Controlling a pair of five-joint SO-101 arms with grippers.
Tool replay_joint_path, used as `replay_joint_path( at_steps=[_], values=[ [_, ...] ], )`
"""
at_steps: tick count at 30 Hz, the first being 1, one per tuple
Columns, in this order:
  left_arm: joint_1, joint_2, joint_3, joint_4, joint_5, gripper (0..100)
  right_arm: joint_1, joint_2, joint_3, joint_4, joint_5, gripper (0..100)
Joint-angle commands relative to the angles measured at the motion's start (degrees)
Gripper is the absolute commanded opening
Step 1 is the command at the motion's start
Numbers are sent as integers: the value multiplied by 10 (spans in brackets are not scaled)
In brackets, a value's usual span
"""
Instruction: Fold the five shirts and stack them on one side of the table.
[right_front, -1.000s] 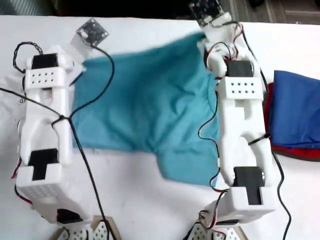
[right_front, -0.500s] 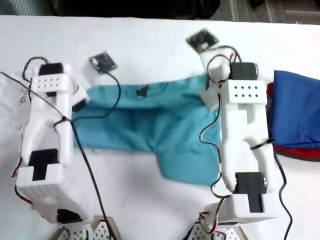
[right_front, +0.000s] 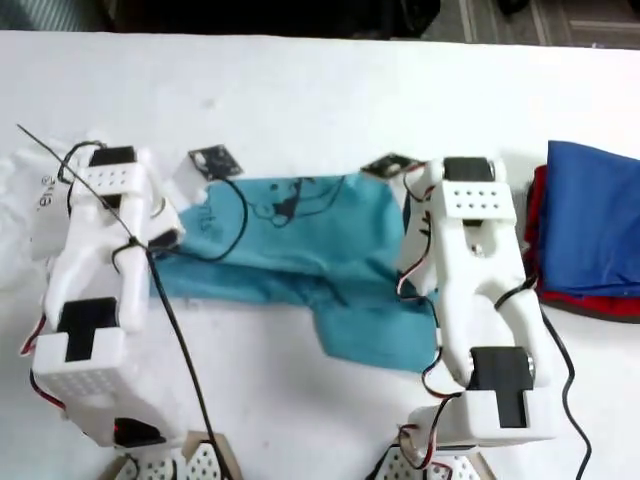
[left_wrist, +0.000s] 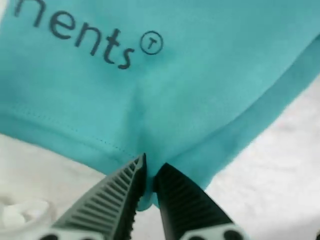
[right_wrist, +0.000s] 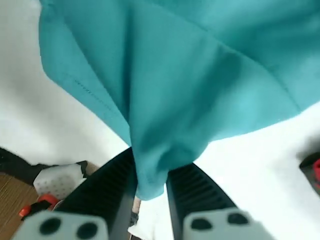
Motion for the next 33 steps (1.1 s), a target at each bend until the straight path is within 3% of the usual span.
replay_joint_path(
  at_steps=[1, 18, 22, 24, 30, 33],
  values=[
    [3, -3, -3, 17, -9, 23, 8, -27, 11, 7, 4, 19],
    [-7, -2, -2, 62, -33, 29, 9, -21, 94, 3, 54, 19],
    [-20, -7, -4, 64, -25, 107, 8, -21, 93, 3, 55, 26],
    [-30, -8, -11, 68, -7, 125, 8, -26, 93, 6, 55, 77],
    [-51, -8, -97, 171, 8, 146, 7, -27, 90, 10, 57, 390],
    [-70, -8, -154, 203, 8, 145, 7, -40, 84, 11, 57, 434]
  ],
)
